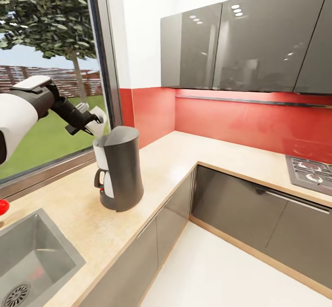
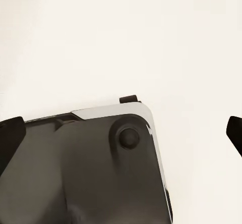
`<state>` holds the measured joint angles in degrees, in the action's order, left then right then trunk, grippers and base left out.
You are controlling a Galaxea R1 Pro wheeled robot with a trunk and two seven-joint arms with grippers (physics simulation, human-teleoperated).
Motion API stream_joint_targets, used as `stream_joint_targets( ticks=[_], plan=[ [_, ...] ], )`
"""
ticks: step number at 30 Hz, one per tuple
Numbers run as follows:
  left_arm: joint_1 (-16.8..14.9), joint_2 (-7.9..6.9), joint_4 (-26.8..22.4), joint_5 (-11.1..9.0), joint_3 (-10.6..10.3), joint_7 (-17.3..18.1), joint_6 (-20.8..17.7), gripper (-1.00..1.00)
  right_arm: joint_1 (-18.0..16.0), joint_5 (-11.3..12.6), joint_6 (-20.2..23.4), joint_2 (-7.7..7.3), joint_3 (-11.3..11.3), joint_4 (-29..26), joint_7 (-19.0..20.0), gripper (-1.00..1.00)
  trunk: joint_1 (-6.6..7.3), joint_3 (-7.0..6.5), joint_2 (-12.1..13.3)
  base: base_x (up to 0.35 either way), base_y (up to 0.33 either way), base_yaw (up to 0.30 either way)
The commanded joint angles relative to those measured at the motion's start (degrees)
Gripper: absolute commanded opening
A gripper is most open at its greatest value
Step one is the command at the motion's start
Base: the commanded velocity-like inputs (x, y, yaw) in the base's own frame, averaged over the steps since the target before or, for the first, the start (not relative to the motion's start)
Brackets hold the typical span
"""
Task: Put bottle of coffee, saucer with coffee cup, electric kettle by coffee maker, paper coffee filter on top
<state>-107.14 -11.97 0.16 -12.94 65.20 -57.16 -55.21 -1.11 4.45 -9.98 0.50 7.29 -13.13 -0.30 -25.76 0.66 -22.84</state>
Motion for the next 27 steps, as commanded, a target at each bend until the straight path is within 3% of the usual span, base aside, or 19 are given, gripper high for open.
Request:
stream_joint_targets(
  ticks=[1, 10, 16, 27],
  plan=[
    [-0.03, -0.01, 0.01, -0.6, -0.16, -0.49, -0.07, -1.0, -0.03, 0.47, -0.22, 0.03, 0.09, 0.04, 0.02, 1.0, -0.03, 0.07, -0.08, 0.038, 0.0, 0.0],
    [0.45, 0.1, 0.09, -0.6, -0.45, -0.49, -0.07, -1.0, -0.03, 0.47, -0.22, -0.06, 0.09, 0.04, -0.03, 1.0, -0.03, 0.07, -0.08, 0.072, 0.0, 0.0],
    [0.52, -0.62, -1.85, -0.5, -0.7, 1.19, 0.24, -1.0, -0.03, 0.39, -0.26, 1.38, 0.18, -0.01, -0.23, 1.0, -0.03, 0.07, -0.08, 0.0, 0.0, 0.0],
    [0.53, -0.69, -5.34, -0.52, -0.69, 3.54, -0.22, -1.0, -0.03, 0.38, -0.26, 1.43, 0.18, 0.03, -0.23, 1.0, -0.03, 0.07, -0.08, 0.0, 0.0, 0.0]
  ],
)
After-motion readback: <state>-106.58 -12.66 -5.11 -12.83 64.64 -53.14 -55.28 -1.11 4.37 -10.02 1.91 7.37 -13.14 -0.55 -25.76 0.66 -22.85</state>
